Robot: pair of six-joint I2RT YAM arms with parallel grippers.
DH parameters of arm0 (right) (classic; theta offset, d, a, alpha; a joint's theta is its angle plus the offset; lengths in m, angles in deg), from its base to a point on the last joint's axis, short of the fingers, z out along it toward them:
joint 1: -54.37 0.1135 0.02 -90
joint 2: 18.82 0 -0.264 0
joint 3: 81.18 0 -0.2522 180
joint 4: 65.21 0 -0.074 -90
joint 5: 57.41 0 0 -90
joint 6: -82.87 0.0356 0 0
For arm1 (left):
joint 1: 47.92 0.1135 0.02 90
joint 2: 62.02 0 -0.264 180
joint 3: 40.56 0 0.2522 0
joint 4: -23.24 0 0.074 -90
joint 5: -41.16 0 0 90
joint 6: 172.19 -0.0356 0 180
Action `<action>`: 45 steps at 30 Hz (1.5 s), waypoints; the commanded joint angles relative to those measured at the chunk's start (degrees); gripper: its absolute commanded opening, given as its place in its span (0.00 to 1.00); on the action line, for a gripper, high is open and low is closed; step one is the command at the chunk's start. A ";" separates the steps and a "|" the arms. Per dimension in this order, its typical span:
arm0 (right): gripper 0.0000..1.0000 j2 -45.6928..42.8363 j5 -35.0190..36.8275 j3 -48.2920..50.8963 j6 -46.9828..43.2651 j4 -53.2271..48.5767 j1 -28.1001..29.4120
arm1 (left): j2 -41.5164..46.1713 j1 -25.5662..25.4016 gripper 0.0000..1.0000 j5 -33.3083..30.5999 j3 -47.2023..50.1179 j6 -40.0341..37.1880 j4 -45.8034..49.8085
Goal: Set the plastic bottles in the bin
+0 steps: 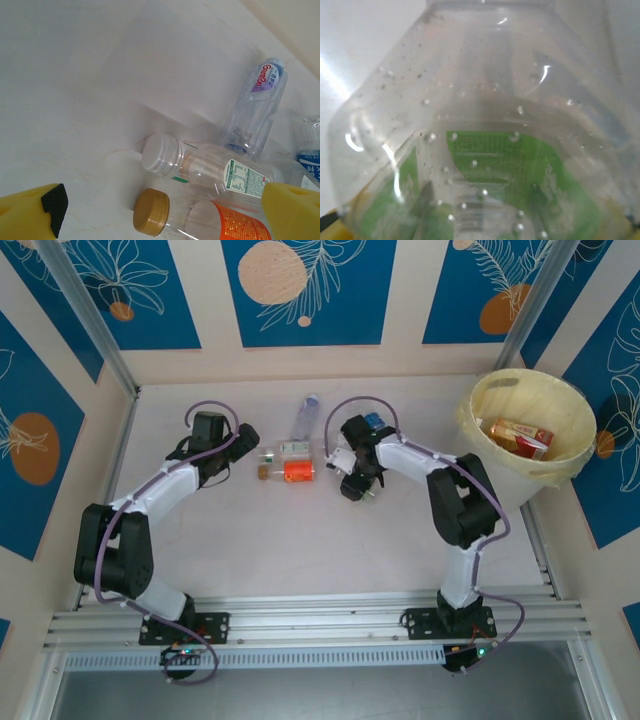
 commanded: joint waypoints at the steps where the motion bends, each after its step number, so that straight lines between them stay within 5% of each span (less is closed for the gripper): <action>1: 0.42 -8.81 -6.60 1.52 3.23 1.20 -0.96 | -0.30 0.98 1.00 1.06 0.03 1.11 -0.04; 10: 0.29 -30.76 -11.65 7.03 15.62 11.00 -9.32 | -0.57 1.15 1.00 1.93 0.07 2.37 -0.72; 17: 0.00 -42.42 -7.10 6.98 26.65 12.68 -21.05 | -1.17 1.12 1.00 2.48 0.05 3.17 -1.46; 26: 0.08 -45.01 4.30 2.12 37.74 13.88 -37.80 | -2.67 1.16 1.00 4.64 -0.68 4.19 -1.95; 32: 0.08 -43.68 -11.13 0.57 45.41 16.48 -46.77 | -2.45 1.15 1.00 4.50 -0.31 4.06 -2.00; 37: 0.09 -42.25 -22.79 -1.01 45.30 16.01 -47.28 | -2.15 1.19 1.00 4.22 -0.25 3.88 -1.86; 40: 0.10 -43.05 -17.51 -1.76 44.79 15.87 -47.24 | -2.14 1.32 1.00 4.22 -0.23 3.80 -1.68; 45: 0.12 -43.75 4.51 -1.80 40.11 17.04 -47.70 | -2.65 1.35 1.00 4.39 -0.21 3.95 -1.95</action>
